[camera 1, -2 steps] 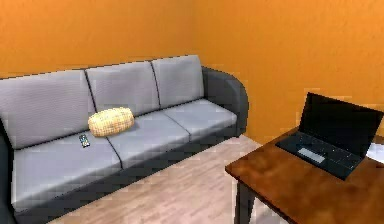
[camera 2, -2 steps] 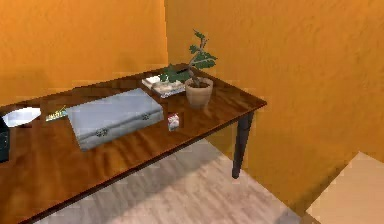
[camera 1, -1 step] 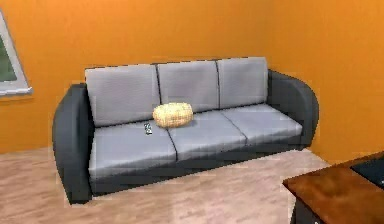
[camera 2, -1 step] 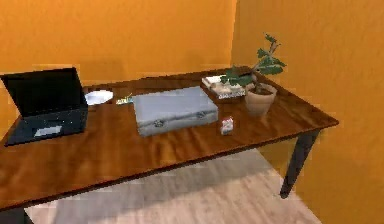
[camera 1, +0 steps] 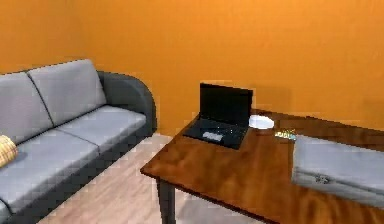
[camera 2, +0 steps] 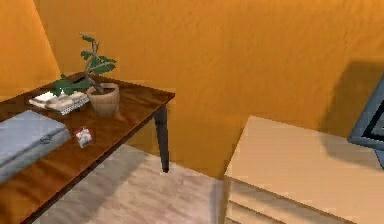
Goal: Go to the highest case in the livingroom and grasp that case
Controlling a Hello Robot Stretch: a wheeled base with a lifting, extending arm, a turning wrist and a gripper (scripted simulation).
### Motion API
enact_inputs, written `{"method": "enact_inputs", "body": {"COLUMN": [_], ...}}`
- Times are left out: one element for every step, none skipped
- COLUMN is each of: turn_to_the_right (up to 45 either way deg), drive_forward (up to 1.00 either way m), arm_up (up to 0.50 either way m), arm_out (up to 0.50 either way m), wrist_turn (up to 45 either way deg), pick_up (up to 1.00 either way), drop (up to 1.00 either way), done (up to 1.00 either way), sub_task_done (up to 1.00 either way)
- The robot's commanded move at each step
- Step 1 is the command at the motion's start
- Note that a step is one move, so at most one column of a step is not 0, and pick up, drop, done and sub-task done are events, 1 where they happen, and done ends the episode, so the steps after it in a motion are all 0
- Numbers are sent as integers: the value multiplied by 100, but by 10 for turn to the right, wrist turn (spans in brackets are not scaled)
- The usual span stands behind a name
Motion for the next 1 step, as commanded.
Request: {"method": "enact_inputs", "body": {"turn_to_the_right": [90], "drive_forward": [0], "arm_up": [0], "arm_out": [0], "wrist_turn": [0], "pick_up": [0], "drop": [0], "done": [0], "sub_task_done": [0]}}
